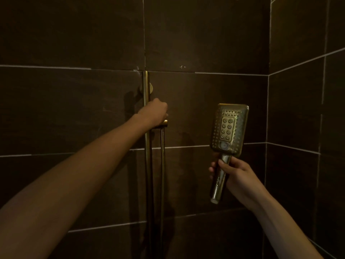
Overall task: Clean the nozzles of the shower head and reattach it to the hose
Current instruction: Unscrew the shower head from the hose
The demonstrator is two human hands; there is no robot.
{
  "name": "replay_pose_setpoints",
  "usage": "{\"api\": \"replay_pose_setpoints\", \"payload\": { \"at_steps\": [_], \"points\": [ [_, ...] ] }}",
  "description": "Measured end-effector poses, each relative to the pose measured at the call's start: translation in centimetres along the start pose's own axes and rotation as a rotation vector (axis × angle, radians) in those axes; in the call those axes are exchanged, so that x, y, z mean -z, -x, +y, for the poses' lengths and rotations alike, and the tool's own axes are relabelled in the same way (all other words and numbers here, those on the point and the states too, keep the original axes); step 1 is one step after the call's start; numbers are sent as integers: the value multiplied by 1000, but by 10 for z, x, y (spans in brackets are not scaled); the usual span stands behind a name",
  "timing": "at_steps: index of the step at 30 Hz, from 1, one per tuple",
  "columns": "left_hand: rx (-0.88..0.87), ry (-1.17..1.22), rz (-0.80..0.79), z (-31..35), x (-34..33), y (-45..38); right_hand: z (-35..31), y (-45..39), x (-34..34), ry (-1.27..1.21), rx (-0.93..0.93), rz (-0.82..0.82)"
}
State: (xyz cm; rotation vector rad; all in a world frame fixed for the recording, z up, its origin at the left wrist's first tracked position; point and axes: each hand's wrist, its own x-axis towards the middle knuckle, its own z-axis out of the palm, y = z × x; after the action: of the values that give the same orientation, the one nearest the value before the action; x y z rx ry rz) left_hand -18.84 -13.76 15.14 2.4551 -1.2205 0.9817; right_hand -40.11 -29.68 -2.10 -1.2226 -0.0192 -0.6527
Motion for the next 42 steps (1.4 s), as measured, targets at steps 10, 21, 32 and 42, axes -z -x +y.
{"api": "replay_pose_setpoints", "payload": {
  "at_steps": [10, 21, 32, 42],
  "points": [
    [-96, -107, 107, -5, -30, 41, -8, 19, 2, 49, 12, -15],
    [110, 159, -51, 25, -35, 148, 12, 65, 24, -5, -99, 10],
    [389, 527, -300, 62, -89, 333, 73, 154, 38, 99, -275, -11],
    [587, 315, -293, 114, -113, 508, 150, 232, 52, 51, -540, -36]
  ]
}}
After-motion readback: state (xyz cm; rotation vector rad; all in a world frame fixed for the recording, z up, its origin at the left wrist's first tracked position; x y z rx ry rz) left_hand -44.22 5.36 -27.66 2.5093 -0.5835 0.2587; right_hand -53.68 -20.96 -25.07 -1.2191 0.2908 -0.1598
